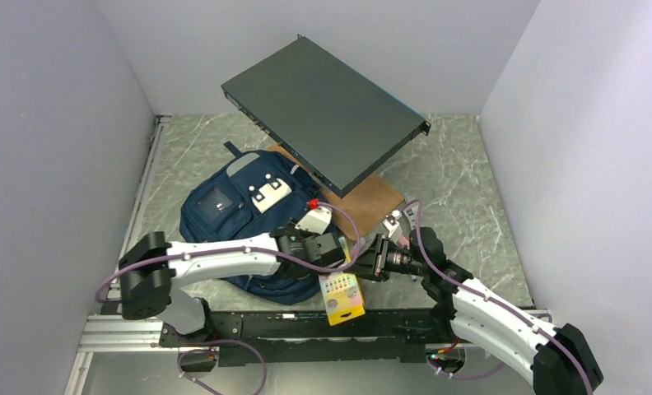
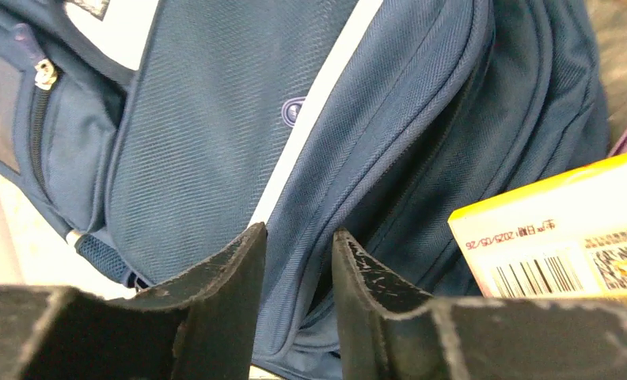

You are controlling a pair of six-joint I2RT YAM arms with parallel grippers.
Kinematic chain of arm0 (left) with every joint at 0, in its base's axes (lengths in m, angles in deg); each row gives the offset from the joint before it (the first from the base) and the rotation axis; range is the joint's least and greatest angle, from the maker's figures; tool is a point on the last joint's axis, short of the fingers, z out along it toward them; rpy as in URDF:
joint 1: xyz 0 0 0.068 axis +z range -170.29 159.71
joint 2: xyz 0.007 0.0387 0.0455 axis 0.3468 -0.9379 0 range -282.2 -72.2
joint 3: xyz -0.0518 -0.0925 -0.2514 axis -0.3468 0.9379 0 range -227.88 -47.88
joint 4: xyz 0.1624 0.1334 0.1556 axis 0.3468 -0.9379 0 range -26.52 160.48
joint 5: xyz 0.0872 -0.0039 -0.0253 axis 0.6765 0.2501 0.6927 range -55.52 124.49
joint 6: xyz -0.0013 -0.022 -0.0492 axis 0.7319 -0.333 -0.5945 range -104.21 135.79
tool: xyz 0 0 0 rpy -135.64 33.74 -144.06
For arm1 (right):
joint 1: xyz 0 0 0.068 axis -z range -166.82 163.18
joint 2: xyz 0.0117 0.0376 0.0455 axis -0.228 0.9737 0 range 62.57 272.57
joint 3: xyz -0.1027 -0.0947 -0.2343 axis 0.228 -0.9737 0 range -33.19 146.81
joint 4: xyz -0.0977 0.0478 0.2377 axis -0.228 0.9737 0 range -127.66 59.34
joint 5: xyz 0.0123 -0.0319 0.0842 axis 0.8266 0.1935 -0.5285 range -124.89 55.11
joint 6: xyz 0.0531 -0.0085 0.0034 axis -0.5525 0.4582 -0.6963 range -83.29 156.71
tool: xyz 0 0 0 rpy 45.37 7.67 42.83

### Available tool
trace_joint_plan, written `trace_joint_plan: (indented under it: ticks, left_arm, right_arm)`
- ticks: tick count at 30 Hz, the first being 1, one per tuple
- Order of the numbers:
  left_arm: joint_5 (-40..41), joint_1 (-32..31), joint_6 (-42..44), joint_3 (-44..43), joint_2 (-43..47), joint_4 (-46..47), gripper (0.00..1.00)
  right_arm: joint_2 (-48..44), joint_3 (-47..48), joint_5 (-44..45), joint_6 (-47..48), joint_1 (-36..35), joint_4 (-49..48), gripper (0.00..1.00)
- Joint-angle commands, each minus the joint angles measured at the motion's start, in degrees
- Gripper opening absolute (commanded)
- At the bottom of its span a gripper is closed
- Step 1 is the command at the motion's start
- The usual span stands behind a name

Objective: Pack the student bag
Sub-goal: Place the stationery in the student bag.

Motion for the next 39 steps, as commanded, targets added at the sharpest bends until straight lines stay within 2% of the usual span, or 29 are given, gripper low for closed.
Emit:
trace_joint_plan:
  ticks: [1,7,8,13,17,20,24,27,31,39]
  left_arm:
    - [4.62,0.73,-0.64,1.36,10.47,-2.83,0.35]
    - [-1.87,2.27,3.44,4.89,20.81,2.90,0.02]
    - [-2.72,2.60,4.11,5.05,21.49,3.47,0.00]
    - [-8.57,3.71,8.77,4.65,23.44,7.58,0.00]
    - [-13.38,4.26,11.52,3.91,24.91,10.55,0.00]
    - [-16.77,4.71,13.49,3.17,26.05,11.16,0.00]
    - [-20.92,5.87,14.31,2.65,28.01,10.48,0.00]
    - [-23.18,6.41,14.54,2.81,29.71,10.27,0.00]
    - [-25.14,7.06,14.27,3.40,30.93,9.69,0.00]
    - [-27.43,7.55,12.67,5.16,32.79,10.63,0.00]
  right_arm:
    - [-0.18,-0.46,1.52,-5.46,-1.08,-9.54,0.00]
    - [5.54,-1.49,2.75,-13.18,-2.56,-22.96,0.00]
    - [6.92,-1.01,3.53,-14.31,-3.03,-25.21,0.00]
    - [14.12,2.37,11.39,-18.00,-6.80,-33.07,0.00]
    - [19.40,5.89,22.13,-17.20,-11.51,-34.83,0.00]
    - [23.61,7.19,30.28,-15.93,-15.41,-39.73,0.00]
    - [27.87,9.28,44.83,-11.58,-22.01,-40.33,0.00]
    - [35.17,8.21,54.05,-10.52,-25.32,-51.34,0.00]
    - [44.25,10.26,58.05,-6.62,-26.78,-61.90,0.00]
    - [54.52,13.34,64.42,-2.56,-28.97,-73.61,0.00]
